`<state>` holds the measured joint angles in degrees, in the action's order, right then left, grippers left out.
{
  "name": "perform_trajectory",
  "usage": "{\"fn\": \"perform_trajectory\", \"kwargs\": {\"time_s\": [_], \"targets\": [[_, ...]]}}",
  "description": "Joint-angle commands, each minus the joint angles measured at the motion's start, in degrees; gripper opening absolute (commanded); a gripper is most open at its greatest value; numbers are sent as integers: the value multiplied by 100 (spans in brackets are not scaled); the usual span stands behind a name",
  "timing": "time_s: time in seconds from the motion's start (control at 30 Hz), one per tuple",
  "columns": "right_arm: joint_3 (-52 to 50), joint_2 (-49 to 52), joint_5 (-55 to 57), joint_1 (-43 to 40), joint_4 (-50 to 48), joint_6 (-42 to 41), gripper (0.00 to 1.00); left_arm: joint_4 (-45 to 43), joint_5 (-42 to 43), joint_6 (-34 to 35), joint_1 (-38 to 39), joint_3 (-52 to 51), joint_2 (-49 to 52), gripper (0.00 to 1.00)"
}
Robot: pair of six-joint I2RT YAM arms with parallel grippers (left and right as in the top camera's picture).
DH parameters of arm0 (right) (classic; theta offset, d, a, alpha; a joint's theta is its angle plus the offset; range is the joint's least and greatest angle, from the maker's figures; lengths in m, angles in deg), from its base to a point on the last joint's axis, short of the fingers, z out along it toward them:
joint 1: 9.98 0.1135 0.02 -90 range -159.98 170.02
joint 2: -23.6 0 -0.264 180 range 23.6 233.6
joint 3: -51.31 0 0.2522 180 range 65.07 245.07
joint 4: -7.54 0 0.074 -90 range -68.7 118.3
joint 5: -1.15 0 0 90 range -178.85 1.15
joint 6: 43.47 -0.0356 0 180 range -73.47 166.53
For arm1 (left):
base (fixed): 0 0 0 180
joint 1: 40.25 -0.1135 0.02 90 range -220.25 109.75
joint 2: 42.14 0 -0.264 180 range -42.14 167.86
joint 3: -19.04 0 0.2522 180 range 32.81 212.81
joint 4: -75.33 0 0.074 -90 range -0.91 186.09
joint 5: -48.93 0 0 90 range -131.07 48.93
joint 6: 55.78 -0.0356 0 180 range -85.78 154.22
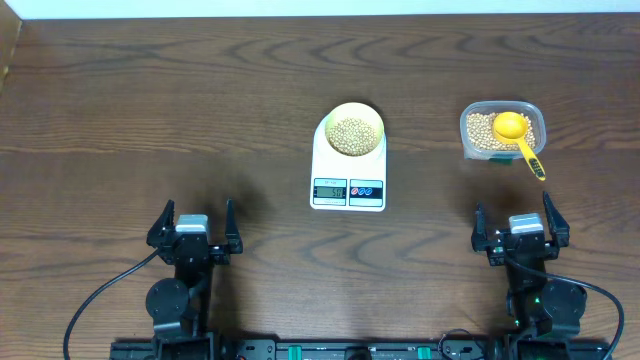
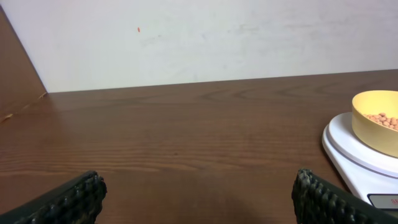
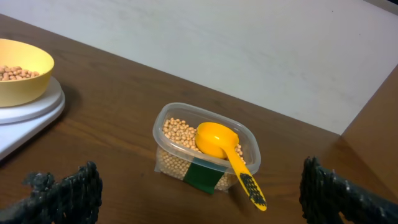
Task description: Scoop item into bowl and weigh 50g on scale
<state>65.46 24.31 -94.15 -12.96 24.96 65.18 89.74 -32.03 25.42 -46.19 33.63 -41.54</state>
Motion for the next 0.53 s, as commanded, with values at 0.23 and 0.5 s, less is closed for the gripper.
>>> {"fn": "perform_trajectory", "kwargs": {"time_s": [0.23, 0.5], "targets": [[-7, -39, 26, -7, 28, 4, 99, 256, 74, 35, 11, -59, 59, 98], [-7, -39, 26, -7, 28, 4, 99, 256, 74, 35, 11, -59, 76, 97]]}}
